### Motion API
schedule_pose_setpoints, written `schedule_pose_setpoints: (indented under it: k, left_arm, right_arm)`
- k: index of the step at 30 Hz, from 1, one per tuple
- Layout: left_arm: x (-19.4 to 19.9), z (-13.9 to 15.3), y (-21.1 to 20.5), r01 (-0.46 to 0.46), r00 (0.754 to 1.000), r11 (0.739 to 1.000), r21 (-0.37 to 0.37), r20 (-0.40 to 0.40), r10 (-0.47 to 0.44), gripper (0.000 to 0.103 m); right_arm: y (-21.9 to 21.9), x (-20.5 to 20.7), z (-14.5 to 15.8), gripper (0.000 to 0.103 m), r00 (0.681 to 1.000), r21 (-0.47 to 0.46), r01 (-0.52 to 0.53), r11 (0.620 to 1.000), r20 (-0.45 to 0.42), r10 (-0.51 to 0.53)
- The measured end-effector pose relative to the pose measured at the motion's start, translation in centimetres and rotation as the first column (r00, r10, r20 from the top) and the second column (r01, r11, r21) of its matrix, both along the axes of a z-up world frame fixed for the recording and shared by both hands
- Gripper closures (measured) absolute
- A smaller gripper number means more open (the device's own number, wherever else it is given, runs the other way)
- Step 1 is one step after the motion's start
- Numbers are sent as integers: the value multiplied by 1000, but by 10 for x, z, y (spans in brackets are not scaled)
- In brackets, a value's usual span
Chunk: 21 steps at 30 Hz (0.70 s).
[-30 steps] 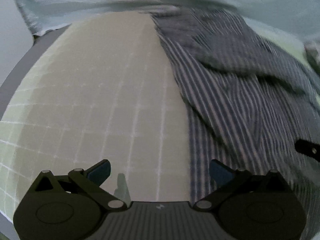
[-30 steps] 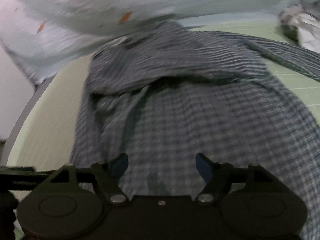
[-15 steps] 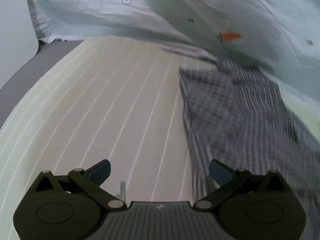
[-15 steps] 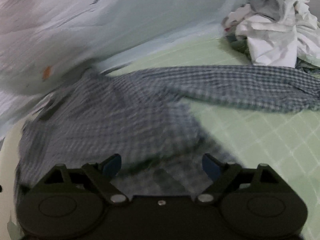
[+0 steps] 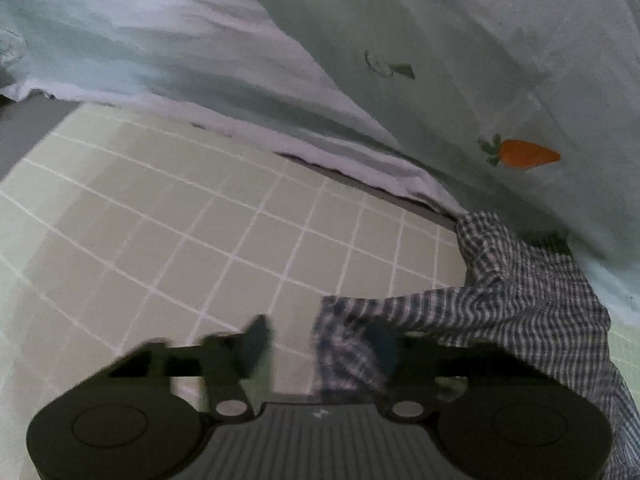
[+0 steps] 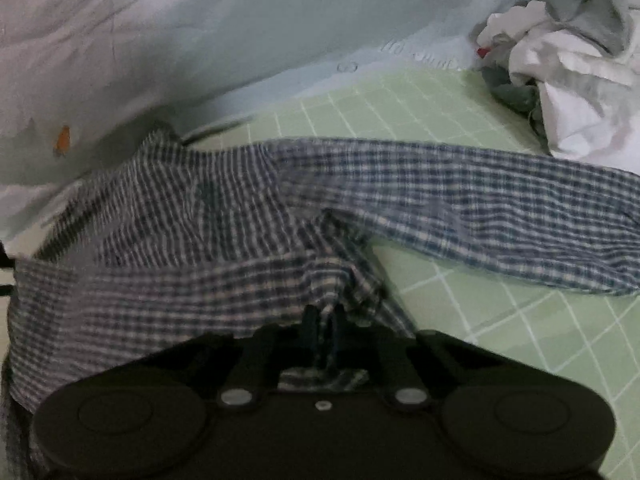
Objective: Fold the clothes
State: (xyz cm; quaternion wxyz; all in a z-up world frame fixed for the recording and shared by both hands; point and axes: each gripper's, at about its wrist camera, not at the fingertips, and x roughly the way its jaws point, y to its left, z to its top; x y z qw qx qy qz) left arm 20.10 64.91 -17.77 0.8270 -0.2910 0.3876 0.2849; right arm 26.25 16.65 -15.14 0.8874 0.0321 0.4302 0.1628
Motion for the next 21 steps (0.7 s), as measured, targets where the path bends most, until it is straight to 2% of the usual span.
schedule_pose_setpoints:
  k: [1, 3, 5, 10, 16, 18, 21]
  left_arm:
    - [5, -3, 3, -7, 1000, 1000, -14, 1, 7, 92]
    - [4, -5, 2, -40, 999, 999, -31, 16, 41, 95]
    - [5, 1, -1, -35, 999, 999, -17, 35, 35, 99]
    - [13, 28, -14, 7, 995, 999, 43, 96, -11, 100]
    - [34, 68, -37, 69, 982, 994, 89, 167, -83, 100]
    - [47, 73, -49, 100, 981, 988, 117, 155, -118, 100]
    - [71, 64, -67, 150, 983, 966, 209, 76, -169, 99]
  right_arm:
    - [1, 0, 5, 98, 1000, -3, -4, 1000, 22, 4]
    - [2, 0, 17, 98, 997, -13, -13, 1000, 70, 14]
    - [0, 3, 29, 98, 995, 5, -11, 1000, 100, 10]
    - [0, 15, 65, 98, 972, -22, -4, 1000, 236, 9]
    - [-22, 47, 99, 99, 935, 12, 68, 998, 347, -68]
    - [-27, 57, 106, 99, 924, 3, 86, 996, 373, -81]
    - [-33, 73, 105, 99, 919, -18, 111, 994, 383, -96]
